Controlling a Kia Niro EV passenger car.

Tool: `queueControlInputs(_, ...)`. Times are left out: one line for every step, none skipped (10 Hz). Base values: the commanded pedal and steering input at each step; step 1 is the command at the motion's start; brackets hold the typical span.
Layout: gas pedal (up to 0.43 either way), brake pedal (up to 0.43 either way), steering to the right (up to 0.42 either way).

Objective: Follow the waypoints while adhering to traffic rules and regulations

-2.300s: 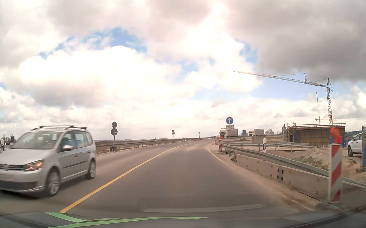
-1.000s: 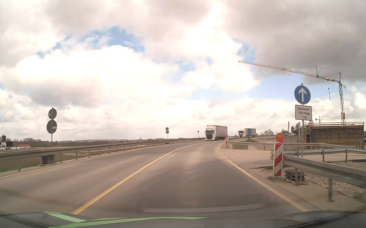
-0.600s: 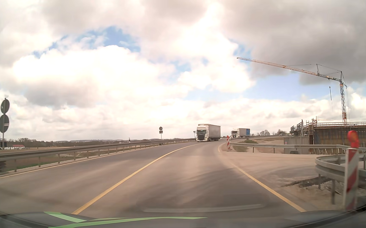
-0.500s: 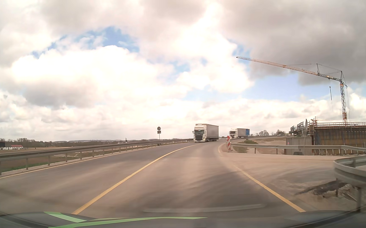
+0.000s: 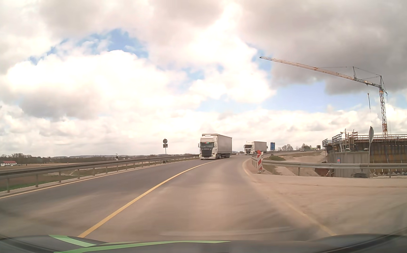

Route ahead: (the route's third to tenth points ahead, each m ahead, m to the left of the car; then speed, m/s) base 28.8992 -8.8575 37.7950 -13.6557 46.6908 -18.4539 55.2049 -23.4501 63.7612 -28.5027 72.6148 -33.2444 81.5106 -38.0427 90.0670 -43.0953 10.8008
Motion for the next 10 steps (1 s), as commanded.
queueControlInputs(0.177, 0.0, 0.021)
queueControlInputs(0.177, 0.0, 0.021)
queueControlInputs(0.177, 0.0, 0.021)
queueControlInputs(0.177, 0.0, 0.021)
queueControlInputs(0.177, 0.0, 0.021)
queueControlInputs(0.177, 0.0, 0.021)
queueControlInputs(0.177, 0.0, 0.021)
queueControlInputs(0.177, 0.0, 0.021)
queueControlInputs(0.177, 0.0, 0.022)
queueControlInputs(0.177, 0.0, 0.023)
